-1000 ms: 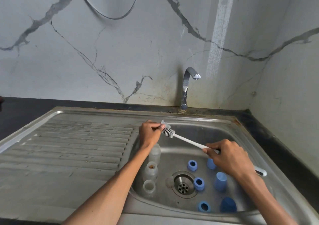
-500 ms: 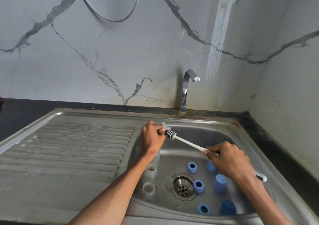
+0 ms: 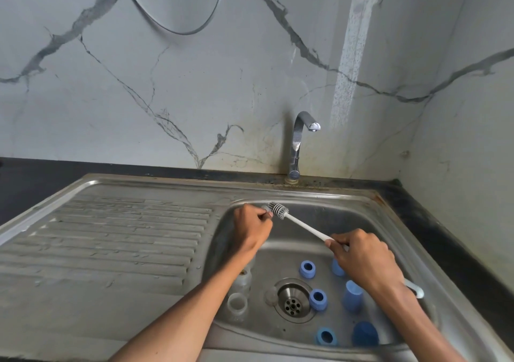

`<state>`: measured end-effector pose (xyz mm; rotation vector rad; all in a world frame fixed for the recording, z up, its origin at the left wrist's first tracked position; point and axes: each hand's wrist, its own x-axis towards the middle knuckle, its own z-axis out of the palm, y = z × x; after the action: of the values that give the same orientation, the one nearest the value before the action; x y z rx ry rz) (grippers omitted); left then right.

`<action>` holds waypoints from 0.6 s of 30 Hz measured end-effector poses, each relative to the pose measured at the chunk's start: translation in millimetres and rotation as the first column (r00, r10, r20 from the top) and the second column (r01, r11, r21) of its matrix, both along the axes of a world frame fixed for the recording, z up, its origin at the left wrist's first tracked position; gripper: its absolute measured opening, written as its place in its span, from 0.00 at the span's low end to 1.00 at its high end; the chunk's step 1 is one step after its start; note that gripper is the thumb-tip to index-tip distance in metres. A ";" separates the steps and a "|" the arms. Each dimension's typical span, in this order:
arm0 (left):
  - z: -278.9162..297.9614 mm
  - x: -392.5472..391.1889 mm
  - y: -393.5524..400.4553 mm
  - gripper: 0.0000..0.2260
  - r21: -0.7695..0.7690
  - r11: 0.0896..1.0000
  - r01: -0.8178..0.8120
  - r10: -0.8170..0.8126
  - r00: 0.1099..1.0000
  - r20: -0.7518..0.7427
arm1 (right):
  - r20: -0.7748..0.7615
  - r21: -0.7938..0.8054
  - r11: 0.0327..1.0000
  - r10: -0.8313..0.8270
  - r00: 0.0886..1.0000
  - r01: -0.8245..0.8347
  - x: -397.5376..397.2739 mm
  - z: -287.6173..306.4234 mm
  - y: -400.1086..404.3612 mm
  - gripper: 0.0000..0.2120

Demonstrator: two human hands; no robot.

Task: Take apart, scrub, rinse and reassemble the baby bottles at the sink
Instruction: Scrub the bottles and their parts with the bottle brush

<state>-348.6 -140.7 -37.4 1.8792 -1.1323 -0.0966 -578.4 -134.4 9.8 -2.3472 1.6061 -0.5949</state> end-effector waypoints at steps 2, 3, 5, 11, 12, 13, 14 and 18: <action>0.9 -4.7 1.3 0.08 0.025 1.000 0.001 -0.001 1.000 0.014 | -0.010 -0.018 1.000 0.009 1.000 -0.009 0.9 1.1 3.0 0.14; 1.7 -6.8 2.2 0.08 0.038 0.999 0.002 -0.003 1.000 0.029 | -0.014 -0.026 1.000 0.013 1.000 -0.013 2.1 1.1 4.0 0.14; 4.5 -10.0 4.0 0.07 0.050 0.999 0.008 -0.011 0.998 0.059 | -0.022 -0.026 1.000 0.009 1.000 -0.010 3.2 1.4 4.7 0.14; 3.1 10.6 3.6 0.09 -0.017 0.993 -0.119 0.119 0.993 0.003 | -0.017 -0.052 0.998 0.033 0.999 -0.034 7.1 5.8 11.6 0.14; 2.6 12.1 4.1 0.09 -0.023 0.992 -0.122 0.122 0.993 -0.007 | -0.024 -0.056 0.998 0.040 0.999 -0.041 9.1 6.3 13.0 0.15; 3.2 11.0 4.5 0.08 -0.032 0.993 -0.110 0.110 0.994 -0.012 | -0.031 -0.059 0.997 0.042 0.999 -0.044 10.1 6.3 12.9 0.15; 2.4 8.5 4.1 0.07 -0.039 0.996 -0.080 0.080 0.997 -0.008 | -0.033 -0.058 0.997 0.039 0.999 -0.041 10.0 5.9 12.3 0.15; 1.0 -4.6 2.7 0.05 -0.075 0.996 0.045 -0.046 0.999 -0.003 | 0.012 -0.048 0.999 -0.004 1.000 0.004 4.4 4.4 5.8 0.14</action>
<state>-353.2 -138.0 -36.4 1.7870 -1.1603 -0.0832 -574.0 -128.6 14.2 -2.3706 1.6090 -0.6541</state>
